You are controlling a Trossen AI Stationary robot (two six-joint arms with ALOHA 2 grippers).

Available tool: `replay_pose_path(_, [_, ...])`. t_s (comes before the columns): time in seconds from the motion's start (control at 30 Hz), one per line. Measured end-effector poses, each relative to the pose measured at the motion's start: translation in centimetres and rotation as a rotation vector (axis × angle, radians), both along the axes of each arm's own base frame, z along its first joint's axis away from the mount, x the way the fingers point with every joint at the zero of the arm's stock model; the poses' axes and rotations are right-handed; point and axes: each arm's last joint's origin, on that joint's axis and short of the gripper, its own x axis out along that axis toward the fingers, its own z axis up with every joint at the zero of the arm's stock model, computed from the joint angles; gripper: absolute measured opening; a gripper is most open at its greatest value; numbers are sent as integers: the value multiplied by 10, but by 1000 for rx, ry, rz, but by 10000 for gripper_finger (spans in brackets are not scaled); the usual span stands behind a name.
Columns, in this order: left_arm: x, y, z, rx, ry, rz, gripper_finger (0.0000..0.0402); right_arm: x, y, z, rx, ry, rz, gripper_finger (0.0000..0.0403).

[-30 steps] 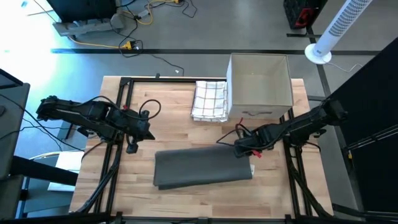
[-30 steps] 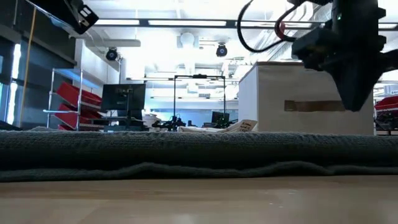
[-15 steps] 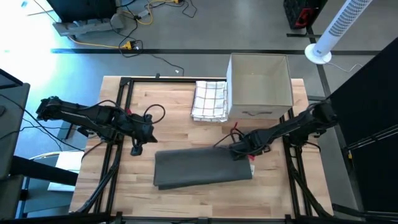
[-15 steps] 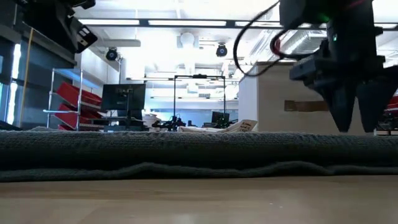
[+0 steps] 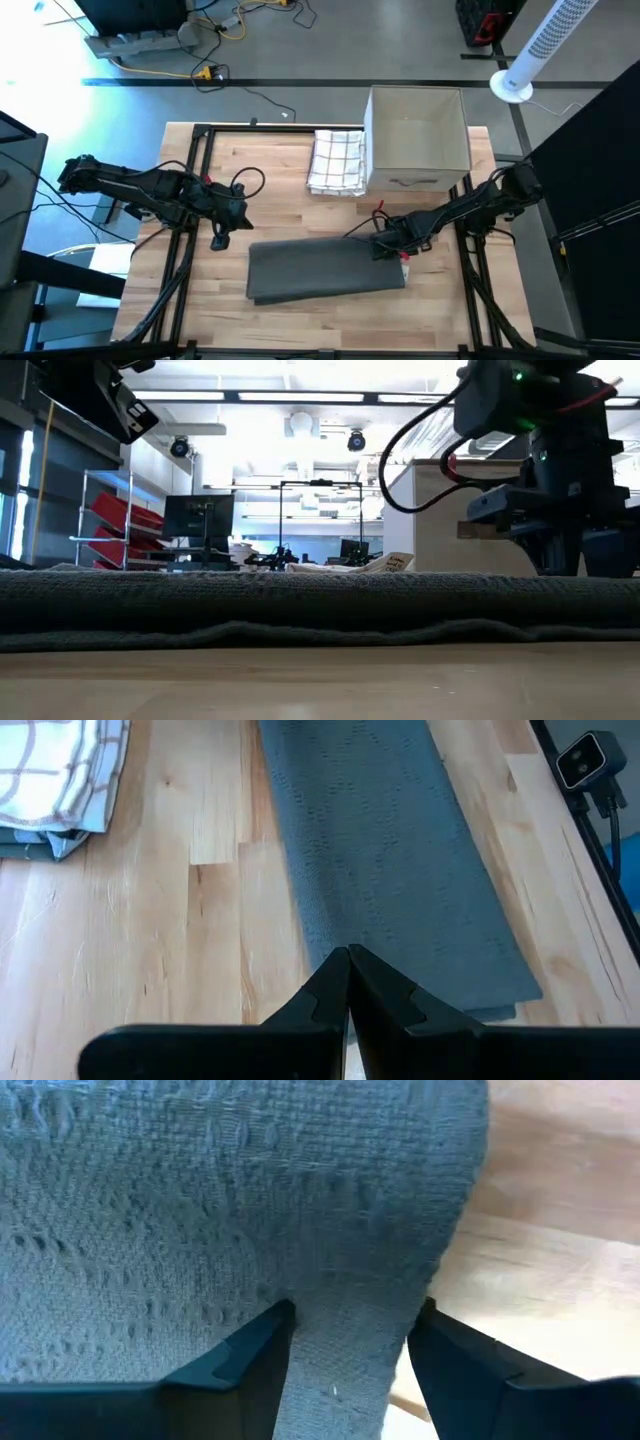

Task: Fold towel
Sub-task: Fold the gray towel

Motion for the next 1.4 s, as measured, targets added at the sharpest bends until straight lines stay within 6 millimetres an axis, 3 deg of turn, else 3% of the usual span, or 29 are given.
replay_pose_path(0.07, [0,0,0,0,0,0,0,-2,0,0,-6,19,1,148])
replay_pose_path(0.2, [0,0,0,0,0,0,0,-5,0,2,-23,34,24,30])
replay_pose_path(0.23, [0,0,-2,0,2,0,0,-6,0,5,-28,24,28,18])
replay_pose_path(0.33, [0,0,-13,5,17,-1,0,-15,-4,17,-49,25,24,17])
replay_pose_path(0.4, [4,-1,-26,11,-6,-13,0,-22,-7,35,-66,6,17,17])
replay_pose_path(0.6, [28,-5,-66,-50,-222,5,0,-48,-21,98,-118,-15,-25,17])
replay_pose_path(0.77, [48,-9,-87,-84,-327,21,0,-57,-26,127,-155,-53,-58,17])
replay_pose_path(1.0, [79,-15,-120,-125,-331,18,0,-52,-30,137,-159,-98,-44,17])
replay_pose_path(1.13, [86,-17,-139,-157,-287,18,0,-45,-29,142,-141,-170,-34,17])
replay_pose_path(1.27, [87,-17,-159,-157,-191,32,0,-26,-24,146,-103,-350,-23,17])
replay_pose_path(1.4, [87,-17,-172,-158,-139,48,0,7,-15,143,-76,-550,30,17])
